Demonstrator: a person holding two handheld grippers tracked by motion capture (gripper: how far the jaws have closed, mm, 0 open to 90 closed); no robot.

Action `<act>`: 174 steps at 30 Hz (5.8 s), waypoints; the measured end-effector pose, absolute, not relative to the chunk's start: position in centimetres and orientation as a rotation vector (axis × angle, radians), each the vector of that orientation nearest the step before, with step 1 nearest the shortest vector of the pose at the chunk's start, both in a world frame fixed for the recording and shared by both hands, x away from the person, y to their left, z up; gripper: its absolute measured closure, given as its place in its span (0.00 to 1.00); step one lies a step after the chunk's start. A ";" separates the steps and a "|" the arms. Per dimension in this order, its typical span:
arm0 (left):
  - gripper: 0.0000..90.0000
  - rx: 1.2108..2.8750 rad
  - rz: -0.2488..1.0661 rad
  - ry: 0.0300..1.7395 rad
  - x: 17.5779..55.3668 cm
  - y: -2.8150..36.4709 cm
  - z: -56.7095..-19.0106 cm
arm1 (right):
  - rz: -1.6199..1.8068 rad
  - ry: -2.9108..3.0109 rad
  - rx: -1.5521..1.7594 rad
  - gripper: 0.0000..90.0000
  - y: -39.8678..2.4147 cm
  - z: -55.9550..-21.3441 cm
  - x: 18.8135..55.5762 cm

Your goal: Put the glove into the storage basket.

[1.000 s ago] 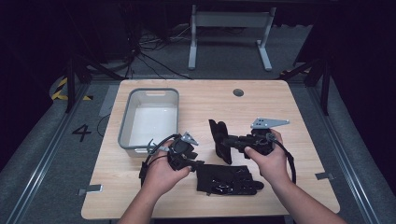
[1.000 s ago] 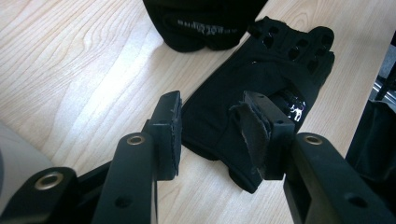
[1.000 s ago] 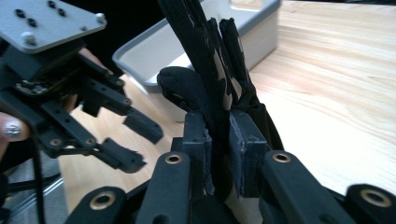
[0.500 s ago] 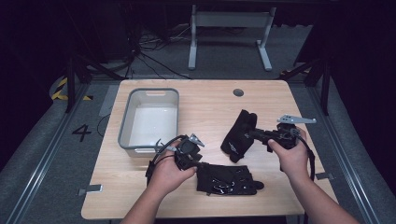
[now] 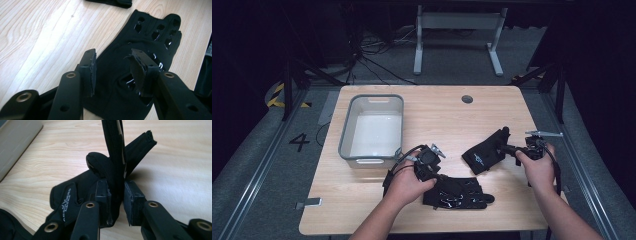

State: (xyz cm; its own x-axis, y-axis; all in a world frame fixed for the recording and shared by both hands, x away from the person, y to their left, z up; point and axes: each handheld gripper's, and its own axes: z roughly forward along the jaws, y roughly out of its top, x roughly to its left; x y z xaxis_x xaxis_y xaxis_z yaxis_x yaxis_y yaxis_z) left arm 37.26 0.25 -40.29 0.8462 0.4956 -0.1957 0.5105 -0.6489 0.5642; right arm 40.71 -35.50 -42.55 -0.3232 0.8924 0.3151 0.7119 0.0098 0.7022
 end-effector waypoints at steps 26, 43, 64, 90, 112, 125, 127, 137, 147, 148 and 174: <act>0.63 2.403 -0.040 0.686 38.5 -6.2 -40.3 | 1.090 1.987 1.633 0.62 -40.7 -41.1 38.1; 0.62 2.389 -0.043 0.776 40.9 -10.0 -41.9 | 0.873 2.160 1.525 0.62 -42.0 -42.0 42.4; 0.59 2.501 -0.058 0.815 41.8 -13.0 -43.7 | 0.773 2.261 1.526 0.68 -41.6 -44.0 44.0; 0.94 2.506 0.121 0.708 40.6 -11.4 -40.6 | 0.819 2.201 1.363 0.97 -40.6 -40.2 41.8; 0.93 2.535 0.207 0.629 34.7 0.1 -36.1 | 1.073 2.265 1.085 0.97 -32.4 -36.8 32.7; 0.93 2.578 0.175 0.597 32.6 2.6 -37.9 | 1.075 2.309 1.002 0.97 -29.7 -38.8 28.1; 0.93 2.589 0.168 0.598 32.4 2.7 -38.2 | 1.060 2.318 0.992 0.97 -29.4 -39.1 27.8; 0.93 2.622 0.164 0.573 32.2 2.7 -38.9 | 1.060 2.347 0.996 0.97 -29.1 -40.0 27.0; 0.93 2.655 0.190 0.563 32.2 2.5 -39.5 | 1.038 2.356 0.980 0.97 -28.8 -40.8 27.1; 0.93 2.650 0.193 0.560 32.2 2.5 -39.4 | 1.040 2.351 0.979 0.97 -28.8 -40.8 27.1; 0.79 2.708 0.015 0.522 31.9 2.1 -40.4 | 0.989 2.395 1.026 0.94 -28.8 -41.5 27.0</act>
State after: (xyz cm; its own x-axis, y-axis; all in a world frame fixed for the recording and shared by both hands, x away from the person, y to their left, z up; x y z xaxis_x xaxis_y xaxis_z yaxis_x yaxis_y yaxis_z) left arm 31.90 2.09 -40.42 0.9308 0.3603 -0.0609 0.3564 -0.8582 0.3695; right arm 27.05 -28.83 -41.55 -0.6750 0.7364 -0.0449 0.4902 0.4932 0.7187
